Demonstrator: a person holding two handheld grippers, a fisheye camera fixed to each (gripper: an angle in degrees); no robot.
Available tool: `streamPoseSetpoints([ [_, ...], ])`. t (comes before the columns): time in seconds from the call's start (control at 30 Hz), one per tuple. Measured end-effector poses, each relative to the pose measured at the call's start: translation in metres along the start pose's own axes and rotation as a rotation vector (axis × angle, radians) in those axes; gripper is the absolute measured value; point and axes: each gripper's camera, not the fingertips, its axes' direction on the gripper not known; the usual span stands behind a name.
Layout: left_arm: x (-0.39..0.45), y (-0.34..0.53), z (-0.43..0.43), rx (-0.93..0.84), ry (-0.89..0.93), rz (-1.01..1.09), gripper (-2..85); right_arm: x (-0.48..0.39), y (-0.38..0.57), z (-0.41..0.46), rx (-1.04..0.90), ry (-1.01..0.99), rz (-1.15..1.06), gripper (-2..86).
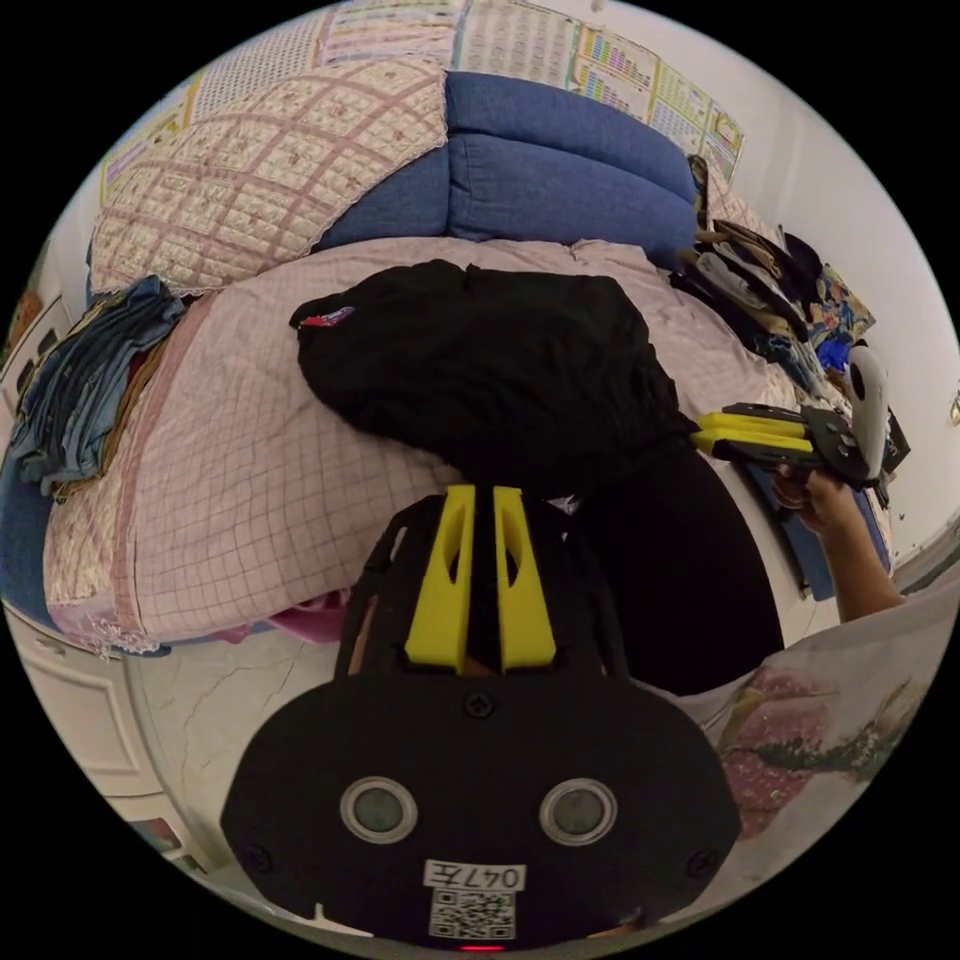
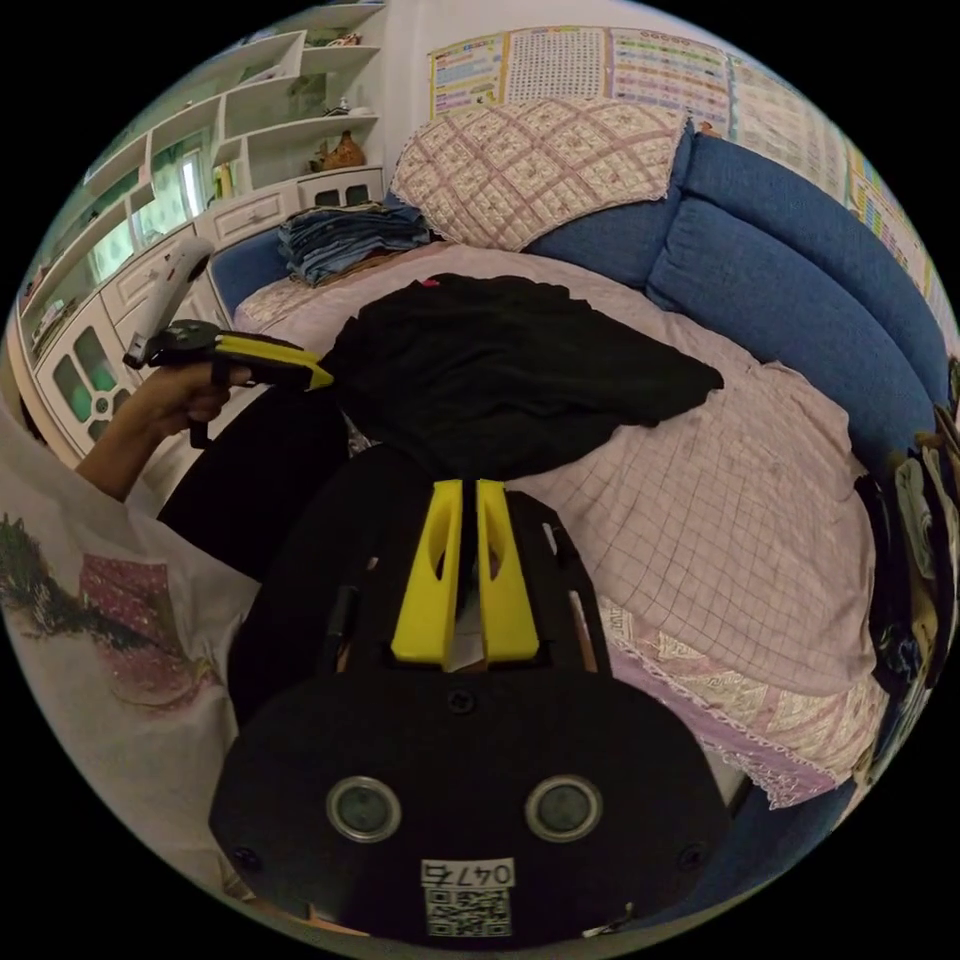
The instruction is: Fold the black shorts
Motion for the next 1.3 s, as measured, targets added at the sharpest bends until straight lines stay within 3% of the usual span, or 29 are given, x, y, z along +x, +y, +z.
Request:
streamPoseSetpoints([
  [0.17,-0.031,0.002,-0.036,0.032,0.072,0.042,-0.6,-0.027,-0.015,-0.041,0.012,0.077,-0.090,-0.3],
  [0.37,-0.046,0.002,-0.030,-0.083,0.016,0.165,-0.6,-0.065,-0.017,-0.041,-0.129,0.141,-0.175,-0.4],
  [0.57,-0.090,-0.002,-0.035,-0.092,0.051,0.155,1.6,-0.066,-0.016,-0.023,-0.201,0.042,-0.118,0.1],
  [0.73,-0.184,-0.002,-0.072,0.025,0.327,0.033,5.7,-0.054,-0.019,-0.038,-0.151,-0.018,-0.056,1.0],
  [0.93,-0.282,-0.010,-0.106,0.108,0.205,-0.154,5.2,-0.105,-0.065,-0.040,0.047,-0.138,-0.188,1.8],
  [1.03,-0.308,-0.022,-0.102,0.120,0.291,-0.190,4.7,-0.147,-0.099,-0.009,0.019,-0.222,-0.294,2.8],
  [1.13,-0.315,-0.037,-0.086,0.092,0.364,-0.167,4.8,-0.176,-0.119,0.023,0.009,-0.155,-0.340,4.5],
  [1.3,-0.342,-0.052,-0.073,0.099,0.324,-0.191,5.1,-0.190,-0.132,0.070,-0.062,-0.129,-0.328,5.6],
])
